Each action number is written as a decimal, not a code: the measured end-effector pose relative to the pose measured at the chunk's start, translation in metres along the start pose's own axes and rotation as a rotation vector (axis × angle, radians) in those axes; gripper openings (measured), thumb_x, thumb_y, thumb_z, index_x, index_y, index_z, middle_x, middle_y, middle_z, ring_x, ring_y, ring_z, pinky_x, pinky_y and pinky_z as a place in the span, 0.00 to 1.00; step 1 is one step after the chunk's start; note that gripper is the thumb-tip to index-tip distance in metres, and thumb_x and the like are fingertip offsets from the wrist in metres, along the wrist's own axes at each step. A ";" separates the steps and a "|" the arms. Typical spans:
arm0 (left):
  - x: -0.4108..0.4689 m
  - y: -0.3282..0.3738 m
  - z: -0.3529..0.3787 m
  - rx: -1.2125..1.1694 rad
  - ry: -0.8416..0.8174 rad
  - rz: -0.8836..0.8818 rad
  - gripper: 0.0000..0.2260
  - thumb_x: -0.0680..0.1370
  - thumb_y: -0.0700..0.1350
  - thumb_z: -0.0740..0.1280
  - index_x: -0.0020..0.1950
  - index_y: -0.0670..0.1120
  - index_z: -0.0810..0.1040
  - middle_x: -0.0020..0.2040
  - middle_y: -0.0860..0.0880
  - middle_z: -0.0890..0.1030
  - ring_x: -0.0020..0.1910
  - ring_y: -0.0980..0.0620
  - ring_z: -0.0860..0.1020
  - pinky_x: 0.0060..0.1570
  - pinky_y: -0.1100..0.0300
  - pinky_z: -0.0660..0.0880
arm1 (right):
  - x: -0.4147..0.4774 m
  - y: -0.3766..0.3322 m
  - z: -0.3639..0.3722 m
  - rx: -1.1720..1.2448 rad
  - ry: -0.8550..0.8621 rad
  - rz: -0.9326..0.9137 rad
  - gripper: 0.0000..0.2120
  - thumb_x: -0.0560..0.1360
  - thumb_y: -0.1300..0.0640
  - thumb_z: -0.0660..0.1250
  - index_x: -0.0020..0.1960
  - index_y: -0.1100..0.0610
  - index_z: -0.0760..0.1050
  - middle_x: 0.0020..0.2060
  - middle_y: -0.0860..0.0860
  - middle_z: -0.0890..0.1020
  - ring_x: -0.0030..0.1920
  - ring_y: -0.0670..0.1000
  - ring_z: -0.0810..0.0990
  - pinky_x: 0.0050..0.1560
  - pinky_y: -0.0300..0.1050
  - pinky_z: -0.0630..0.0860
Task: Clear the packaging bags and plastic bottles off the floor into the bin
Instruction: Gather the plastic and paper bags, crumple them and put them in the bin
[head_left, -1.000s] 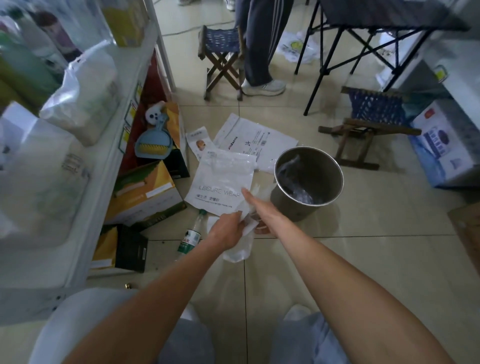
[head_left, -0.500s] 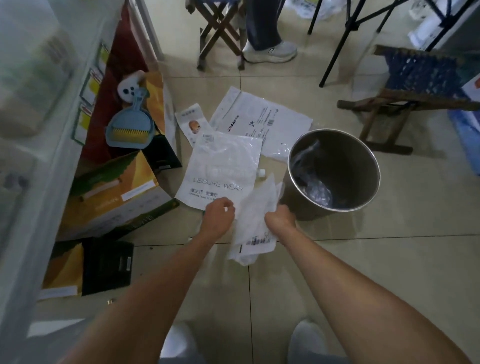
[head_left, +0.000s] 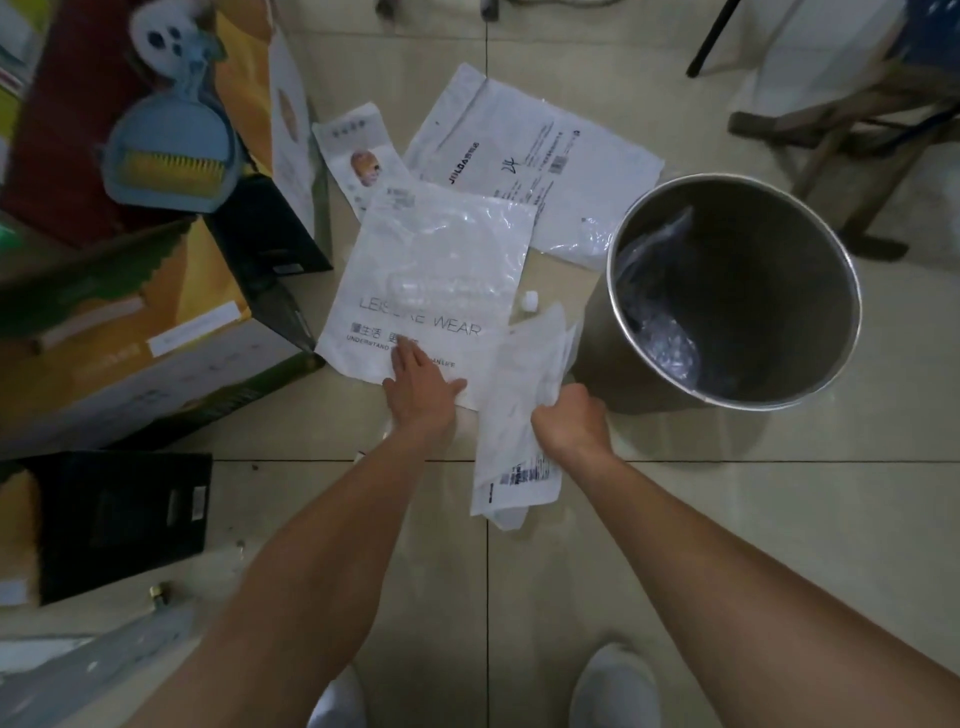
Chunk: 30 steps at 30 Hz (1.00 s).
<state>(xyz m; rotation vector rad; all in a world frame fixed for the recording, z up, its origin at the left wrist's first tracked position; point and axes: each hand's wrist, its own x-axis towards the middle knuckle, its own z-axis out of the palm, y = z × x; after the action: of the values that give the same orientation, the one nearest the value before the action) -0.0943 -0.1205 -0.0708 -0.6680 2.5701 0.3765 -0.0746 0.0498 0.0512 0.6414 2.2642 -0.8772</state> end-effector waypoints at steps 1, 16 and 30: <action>0.002 -0.001 0.001 0.019 0.032 -0.001 0.41 0.77 0.58 0.66 0.80 0.37 0.51 0.82 0.43 0.51 0.80 0.46 0.54 0.70 0.45 0.63 | 0.000 0.000 -0.001 -0.003 -0.013 0.000 0.22 0.70 0.57 0.60 0.63 0.57 0.77 0.59 0.59 0.80 0.55 0.62 0.80 0.53 0.49 0.78; -0.041 -0.011 -0.107 -0.319 0.156 0.024 0.11 0.82 0.42 0.61 0.51 0.38 0.81 0.49 0.39 0.82 0.48 0.40 0.81 0.52 0.47 0.79 | -0.049 -0.026 -0.028 -0.131 -0.038 -0.028 0.16 0.76 0.58 0.61 0.62 0.59 0.76 0.59 0.58 0.80 0.56 0.61 0.81 0.54 0.52 0.79; -0.208 -0.006 -0.207 -0.505 0.081 0.259 0.11 0.81 0.39 0.60 0.44 0.42 0.80 0.39 0.46 0.79 0.35 0.51 0.75 0.29 0.63 0.65 | -0.153 -0.046 -0.070 0.106 -0.126 -0.058 0.21 0.71 0.56 0.59 0.62 0.57 0.77 0.56 0.58 0.83 0.54 0.62 0.83 0.54 0.58 0.83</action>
<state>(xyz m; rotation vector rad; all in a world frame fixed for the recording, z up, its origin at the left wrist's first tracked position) -0.0030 -0.1204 0.2086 -0.5181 2.6588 1.1292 -0.0236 0.0374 0.2179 0.5539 2.1443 -1.0423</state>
